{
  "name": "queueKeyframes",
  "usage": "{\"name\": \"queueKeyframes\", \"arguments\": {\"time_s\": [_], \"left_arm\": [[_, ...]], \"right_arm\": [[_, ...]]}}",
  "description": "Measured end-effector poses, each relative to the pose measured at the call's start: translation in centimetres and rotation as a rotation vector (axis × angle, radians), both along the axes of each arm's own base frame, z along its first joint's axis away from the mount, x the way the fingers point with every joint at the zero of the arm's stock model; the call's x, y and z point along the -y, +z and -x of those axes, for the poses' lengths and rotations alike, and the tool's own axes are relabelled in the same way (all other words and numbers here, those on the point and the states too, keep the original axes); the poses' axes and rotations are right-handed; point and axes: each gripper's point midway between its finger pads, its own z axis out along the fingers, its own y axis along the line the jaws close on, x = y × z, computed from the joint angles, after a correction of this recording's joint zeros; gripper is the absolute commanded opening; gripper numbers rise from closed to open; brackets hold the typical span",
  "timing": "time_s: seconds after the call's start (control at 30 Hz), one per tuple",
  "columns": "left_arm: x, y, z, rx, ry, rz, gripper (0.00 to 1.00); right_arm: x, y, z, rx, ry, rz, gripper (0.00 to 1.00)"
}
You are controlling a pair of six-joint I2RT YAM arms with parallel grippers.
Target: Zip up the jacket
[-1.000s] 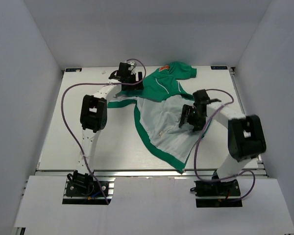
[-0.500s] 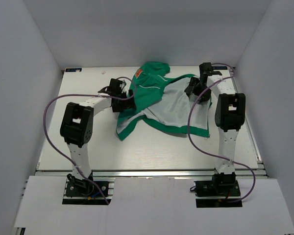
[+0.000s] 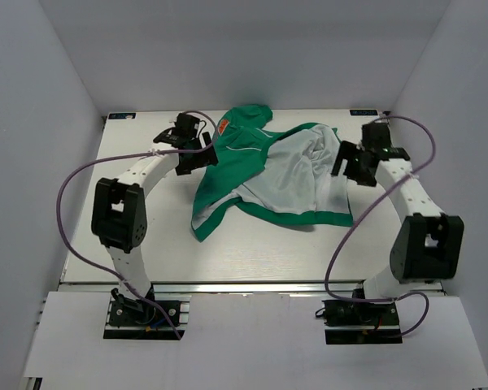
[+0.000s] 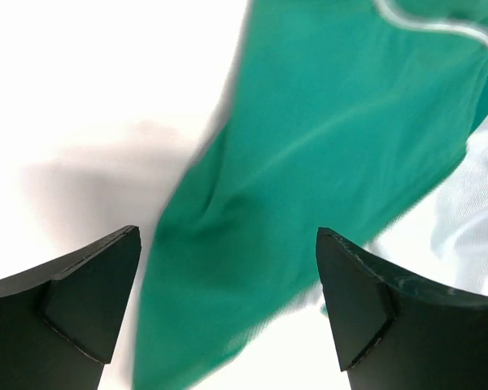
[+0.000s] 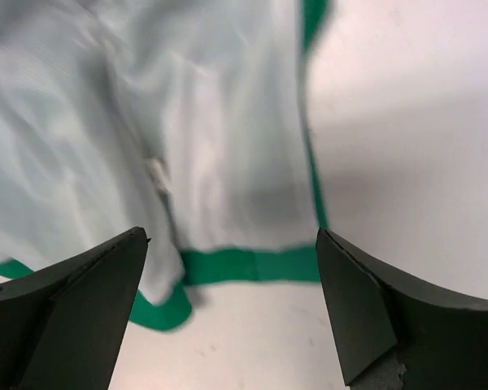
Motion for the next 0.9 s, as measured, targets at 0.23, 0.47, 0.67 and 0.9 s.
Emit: {"name": "queueKeyframes", "arguments": {"time_s": [0.23,0.47,0.67,0.9], "left_arm": [[-3.8,-0.7,10.6,-0.134,0.112,-0.020,0.98],[-5.1,-5.2,20.7,-0.316,0.107,0.019,0.98],[-2.9,-7.5,21.7,-0.338,0.045,0.147,0.98],[-0.8,-7.8,19.6,-0.281,0.006,0.219,0.71]], "right_arm": [[4.9,-6.9,7.1,-0.201,-0.192,-0.034,0.89],[4.9,-11.0,11.2,-0.337,-0.237,-0.019,0.88],[3.9,-11.7,10.1,-0.311,-0.233,-0.079,0.81],[2.7,-11.5,7.6,-0.219,-0.201,-0.159,0.32]]}}
